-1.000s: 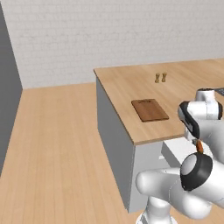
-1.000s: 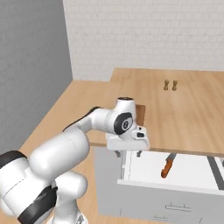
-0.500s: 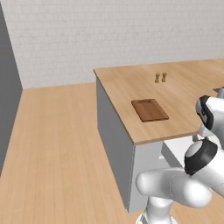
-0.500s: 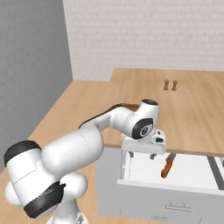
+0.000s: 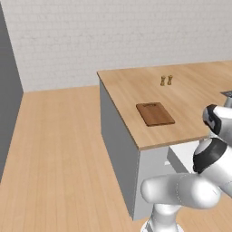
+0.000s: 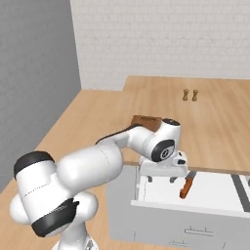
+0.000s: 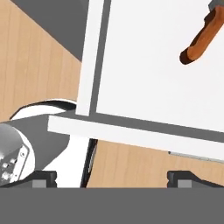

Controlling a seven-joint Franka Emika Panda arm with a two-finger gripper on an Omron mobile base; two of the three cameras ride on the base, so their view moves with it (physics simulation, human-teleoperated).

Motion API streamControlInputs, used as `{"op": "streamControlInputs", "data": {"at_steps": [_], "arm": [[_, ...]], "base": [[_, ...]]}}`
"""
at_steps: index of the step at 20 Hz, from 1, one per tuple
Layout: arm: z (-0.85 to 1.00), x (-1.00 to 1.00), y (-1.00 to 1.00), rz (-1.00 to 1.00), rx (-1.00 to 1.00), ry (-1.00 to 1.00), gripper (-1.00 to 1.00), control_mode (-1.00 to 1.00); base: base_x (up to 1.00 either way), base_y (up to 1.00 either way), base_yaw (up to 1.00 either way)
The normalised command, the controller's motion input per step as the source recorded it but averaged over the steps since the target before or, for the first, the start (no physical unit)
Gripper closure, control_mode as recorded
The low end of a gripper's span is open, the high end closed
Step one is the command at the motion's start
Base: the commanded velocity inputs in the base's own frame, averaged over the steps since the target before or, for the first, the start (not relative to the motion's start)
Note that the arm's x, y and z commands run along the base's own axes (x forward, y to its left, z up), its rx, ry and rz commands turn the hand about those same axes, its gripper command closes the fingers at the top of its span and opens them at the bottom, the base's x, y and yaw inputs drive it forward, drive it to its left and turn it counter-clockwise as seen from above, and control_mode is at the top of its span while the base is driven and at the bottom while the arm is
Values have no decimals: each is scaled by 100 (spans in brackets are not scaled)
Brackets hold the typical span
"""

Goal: Pick up the knife from the drawer and place it on the cutting board. Then place the meat from the plate to the cutting board.

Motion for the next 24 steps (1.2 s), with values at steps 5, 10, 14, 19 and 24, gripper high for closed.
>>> {"op": "streamControlInputs", "data": {"at_steps": [5, 10, 14, 19, 24], "arm": [[-46, 32, -25, 8, 0, -4, -100, -100], [-29, 30, -45, 0, 0, -1, -100, -100], [-26, 8, -41, -8, 0, 1, -100, -100], [-42, 2, -15, -12, 0, 9, -100, -100], [-33, 0, -17, -11, 3, 4, -100, -100]], "base": [[0, 0, 0], [0, 0, 0], [0, 0, 0], [0, 0, 0], [0, 0, 0]]}}
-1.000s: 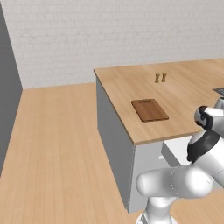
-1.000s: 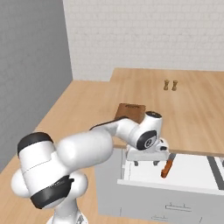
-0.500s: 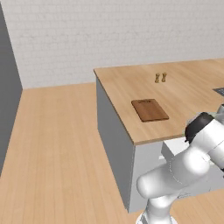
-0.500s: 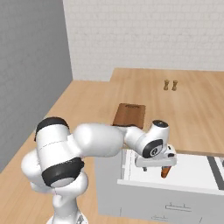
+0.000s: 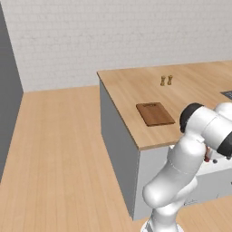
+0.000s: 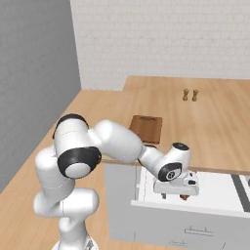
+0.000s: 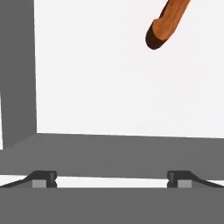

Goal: Pick up the knife from the drawer and place it on the cutting board. Then place the meat from the plate to the cutting board.

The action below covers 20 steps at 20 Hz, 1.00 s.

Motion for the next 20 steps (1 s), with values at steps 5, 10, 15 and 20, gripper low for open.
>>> {"op": "streamControlInputs", "data": {"at_steps": [5, 10, 15, 20], "arm": [[-19, 0, -17, -8, 8, -6, -100, -100], [-5, -2, -6, -8, 2, -1, -100, -100], [0, -29, -9, -6, 2, 0, -100, -100], [-10, -25, -5, -4, 0, -2, -100, -100]], "base": [[0, 0, 0], [0, 0, 0], [0, 0, 0], [0, 0, 0]]}}
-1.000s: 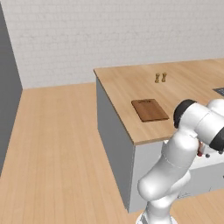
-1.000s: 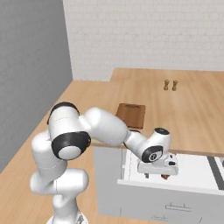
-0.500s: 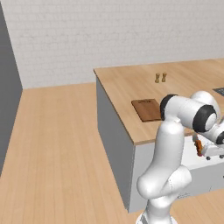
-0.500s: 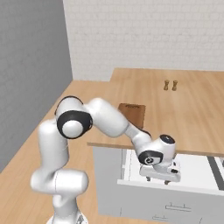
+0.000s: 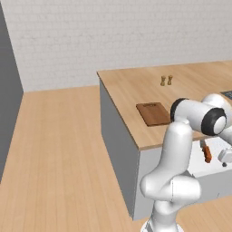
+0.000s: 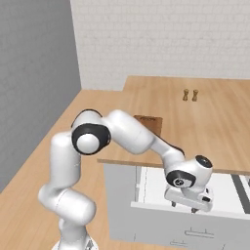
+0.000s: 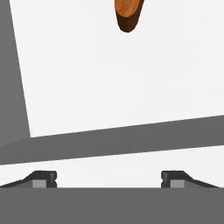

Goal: Pick up the knife from the drawer and place it on the cutting board. Then place the meat from the plate to the cutting board.

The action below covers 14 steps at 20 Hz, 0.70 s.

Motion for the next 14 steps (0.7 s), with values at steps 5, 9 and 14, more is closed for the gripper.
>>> {"op": "streamControlInputs", "data": {"at_steps": [5, 9, 14], "arm": [[42, 17, 3, 0, 0, -8, -100, -100], [-8, 27, 1, 0, 0, -1, -100, -100], [-59, 28, 1, 0, 0, 0, -100, -100]], "base": [[0, 0, 0], [0, 0, 0], [0, 0, 0]]}}
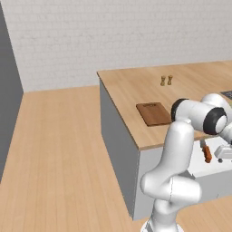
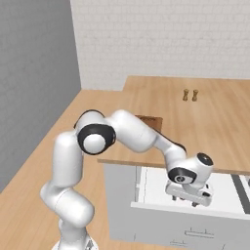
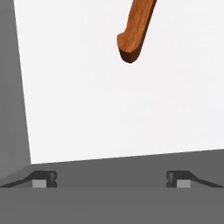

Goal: Pick up the knife from the drawer and place it on the cutting board. Then place the meat from the plate to the cutting board.

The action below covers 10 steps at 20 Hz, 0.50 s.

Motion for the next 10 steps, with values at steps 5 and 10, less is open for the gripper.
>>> {"op": "streamControlInputs", "data": {"at_steps": [5, 10], "arm": [[-27, 3, 0, 0, -1, 0, -100, -100], [0, -29, 0, 0, -3, 10, -100, -100]], "base": [[0, 0, 0], [0, 0, 0]]}}
